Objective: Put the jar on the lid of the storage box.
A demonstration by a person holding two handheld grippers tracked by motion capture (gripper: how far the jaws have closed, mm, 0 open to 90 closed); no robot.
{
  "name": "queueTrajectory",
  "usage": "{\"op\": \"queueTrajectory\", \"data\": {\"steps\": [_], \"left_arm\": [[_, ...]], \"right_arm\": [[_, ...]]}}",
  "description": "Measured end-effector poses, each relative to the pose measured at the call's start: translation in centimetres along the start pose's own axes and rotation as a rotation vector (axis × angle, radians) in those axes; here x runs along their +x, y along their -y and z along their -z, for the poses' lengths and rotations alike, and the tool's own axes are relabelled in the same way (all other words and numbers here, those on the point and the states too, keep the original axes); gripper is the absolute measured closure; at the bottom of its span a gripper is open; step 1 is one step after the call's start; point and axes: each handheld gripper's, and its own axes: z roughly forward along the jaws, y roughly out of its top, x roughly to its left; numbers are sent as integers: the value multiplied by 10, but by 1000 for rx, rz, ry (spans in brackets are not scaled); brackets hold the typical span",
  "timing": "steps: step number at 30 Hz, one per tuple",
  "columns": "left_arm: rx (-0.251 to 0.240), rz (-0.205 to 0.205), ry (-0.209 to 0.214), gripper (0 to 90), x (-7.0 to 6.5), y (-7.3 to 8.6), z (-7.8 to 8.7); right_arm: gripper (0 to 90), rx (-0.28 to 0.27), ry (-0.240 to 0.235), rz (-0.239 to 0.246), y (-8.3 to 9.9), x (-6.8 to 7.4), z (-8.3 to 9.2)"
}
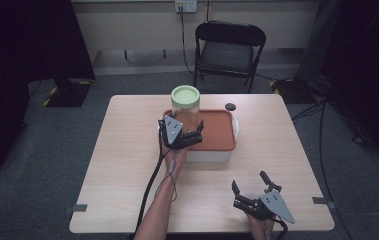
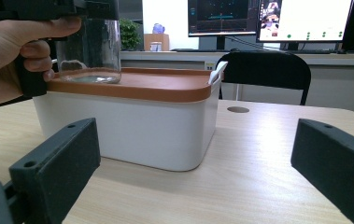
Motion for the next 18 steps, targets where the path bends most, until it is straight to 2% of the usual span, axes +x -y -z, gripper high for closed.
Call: {"op": "queueTrajectory", "data": {"steps": [2,6,12,14,18], "left_arm": [[-3,0,-1,3,0,0,0],[-1,-36,0,3,-3,0,0],[-12,-23,-6,3,-3,-1,2],[-8,-35,-10,2,-3,-1,2],[-14,-18,-14,3,-3,-3,3]], "right_arm": [[4,0,0,0,0,0,0],[4,0,0,0,0,0,0],[4,0,0,0,0,0,0],[4,0,0,0,0,0,0],[4,0,1,-1,0,0,0]]}}
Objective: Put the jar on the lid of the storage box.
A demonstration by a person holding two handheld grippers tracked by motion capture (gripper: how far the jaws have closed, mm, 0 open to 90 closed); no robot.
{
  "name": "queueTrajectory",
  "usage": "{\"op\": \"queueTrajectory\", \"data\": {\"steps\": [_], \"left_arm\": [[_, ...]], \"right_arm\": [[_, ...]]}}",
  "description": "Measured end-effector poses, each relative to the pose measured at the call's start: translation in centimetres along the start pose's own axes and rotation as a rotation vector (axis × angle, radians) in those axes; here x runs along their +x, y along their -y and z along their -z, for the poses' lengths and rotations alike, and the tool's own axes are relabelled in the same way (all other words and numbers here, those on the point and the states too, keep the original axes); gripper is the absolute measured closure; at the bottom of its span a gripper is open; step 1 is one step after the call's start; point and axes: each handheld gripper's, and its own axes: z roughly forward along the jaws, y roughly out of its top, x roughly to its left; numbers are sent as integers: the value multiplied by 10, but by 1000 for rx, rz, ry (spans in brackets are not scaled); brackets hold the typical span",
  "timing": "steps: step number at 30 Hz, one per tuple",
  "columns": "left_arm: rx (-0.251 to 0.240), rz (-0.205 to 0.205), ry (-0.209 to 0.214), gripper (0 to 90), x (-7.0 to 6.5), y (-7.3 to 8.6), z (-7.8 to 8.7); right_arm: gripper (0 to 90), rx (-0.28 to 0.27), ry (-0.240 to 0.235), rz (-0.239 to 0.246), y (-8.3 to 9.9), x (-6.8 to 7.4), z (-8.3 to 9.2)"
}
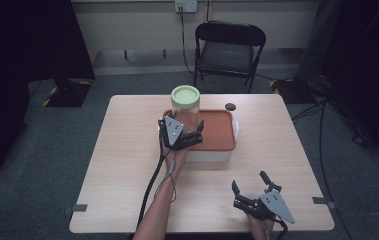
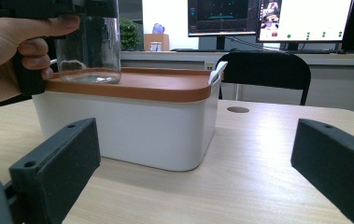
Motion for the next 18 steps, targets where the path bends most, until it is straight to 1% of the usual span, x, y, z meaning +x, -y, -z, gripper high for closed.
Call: {"op": "queueTrajectory", "data": {"steps": [8,10,12,18], "left_arm": [[5,9,0,2,1,-1,2],[4,9,-7,3,1,-1,2],[-3,26,-11,3,1,-2,2],[8,2,-13,3,1,-3,4]], "right_arm": [[4,0,0,1,0,0,0],[4,0,0,1,0,0,0],[4,0,0,1,0,0,0],[4,0,0,1,0,0,0]]}}
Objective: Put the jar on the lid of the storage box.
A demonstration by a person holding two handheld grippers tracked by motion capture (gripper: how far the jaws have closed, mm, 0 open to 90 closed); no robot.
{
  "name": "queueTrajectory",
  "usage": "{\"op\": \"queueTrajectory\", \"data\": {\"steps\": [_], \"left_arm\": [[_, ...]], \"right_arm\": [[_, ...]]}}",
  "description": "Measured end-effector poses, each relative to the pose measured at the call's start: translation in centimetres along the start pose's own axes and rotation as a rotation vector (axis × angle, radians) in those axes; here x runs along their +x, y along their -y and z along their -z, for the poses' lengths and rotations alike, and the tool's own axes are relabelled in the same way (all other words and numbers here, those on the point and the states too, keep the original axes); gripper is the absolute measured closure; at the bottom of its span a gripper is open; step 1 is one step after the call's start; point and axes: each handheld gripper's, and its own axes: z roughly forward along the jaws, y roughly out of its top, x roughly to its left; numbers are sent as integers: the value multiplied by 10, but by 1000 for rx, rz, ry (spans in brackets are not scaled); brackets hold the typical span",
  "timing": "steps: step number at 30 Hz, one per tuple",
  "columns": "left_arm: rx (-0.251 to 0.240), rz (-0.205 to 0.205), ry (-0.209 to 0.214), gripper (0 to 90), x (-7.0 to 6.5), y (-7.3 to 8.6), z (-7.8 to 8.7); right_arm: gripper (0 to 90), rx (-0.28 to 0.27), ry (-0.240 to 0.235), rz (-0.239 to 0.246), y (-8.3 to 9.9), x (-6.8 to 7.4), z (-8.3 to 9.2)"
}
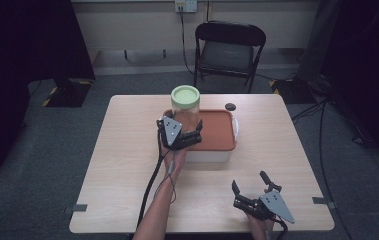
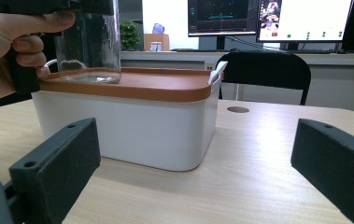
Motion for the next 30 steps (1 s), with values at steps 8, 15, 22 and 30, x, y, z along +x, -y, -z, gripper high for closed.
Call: {"op": "queueTrajectory", "data": {"steps": [8,15,22,30], "left_arm": [[1,7,16,2,1,-2,2],[1,6,16,2,2,-2,4],[2,11,25,2,1,1,4],[8,9,22,2,3,0,7]], "right_arm": [[4,0,0,0,0,0,0],[4,0,0,0,0,0,0],[4,0,0,0,0,0,0],[4,0,0,1,0,0,0]]}}
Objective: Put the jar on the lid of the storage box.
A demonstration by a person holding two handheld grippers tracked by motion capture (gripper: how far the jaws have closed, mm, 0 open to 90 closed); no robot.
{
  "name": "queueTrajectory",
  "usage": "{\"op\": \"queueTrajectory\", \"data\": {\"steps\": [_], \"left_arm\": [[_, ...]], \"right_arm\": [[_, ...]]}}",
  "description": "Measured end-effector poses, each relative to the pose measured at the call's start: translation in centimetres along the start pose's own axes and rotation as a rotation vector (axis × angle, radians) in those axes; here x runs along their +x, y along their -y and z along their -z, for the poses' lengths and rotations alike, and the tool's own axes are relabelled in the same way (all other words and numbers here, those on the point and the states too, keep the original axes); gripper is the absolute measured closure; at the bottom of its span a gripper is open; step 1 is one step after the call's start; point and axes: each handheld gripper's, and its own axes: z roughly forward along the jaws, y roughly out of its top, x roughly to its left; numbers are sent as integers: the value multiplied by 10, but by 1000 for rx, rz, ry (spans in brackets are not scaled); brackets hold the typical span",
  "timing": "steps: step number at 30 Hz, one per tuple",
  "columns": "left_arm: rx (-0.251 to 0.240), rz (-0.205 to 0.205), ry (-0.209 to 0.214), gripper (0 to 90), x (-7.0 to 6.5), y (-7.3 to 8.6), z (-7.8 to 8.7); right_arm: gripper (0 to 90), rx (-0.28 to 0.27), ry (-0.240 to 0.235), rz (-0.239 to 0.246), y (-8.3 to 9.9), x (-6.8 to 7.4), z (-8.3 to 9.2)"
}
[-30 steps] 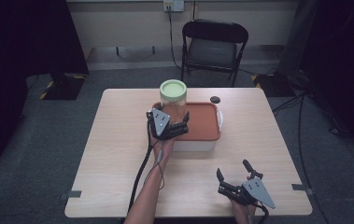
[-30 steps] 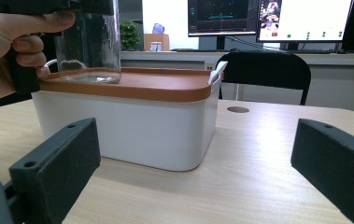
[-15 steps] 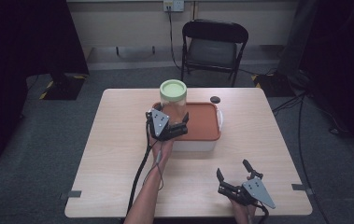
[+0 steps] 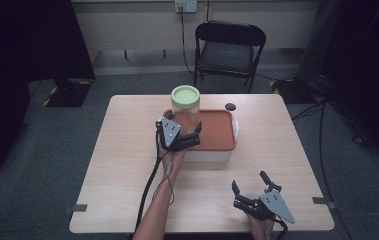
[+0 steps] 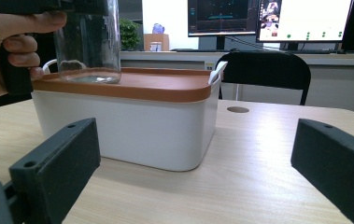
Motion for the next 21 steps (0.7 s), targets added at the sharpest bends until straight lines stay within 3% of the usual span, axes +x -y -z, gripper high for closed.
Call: {"op": "queueTrajectory", "data": {"steps": [21], "left_arm": [[-3,6,-3,2,3,2,6]], "right_arm": [[4,0,1,0,0,0,0]]}}
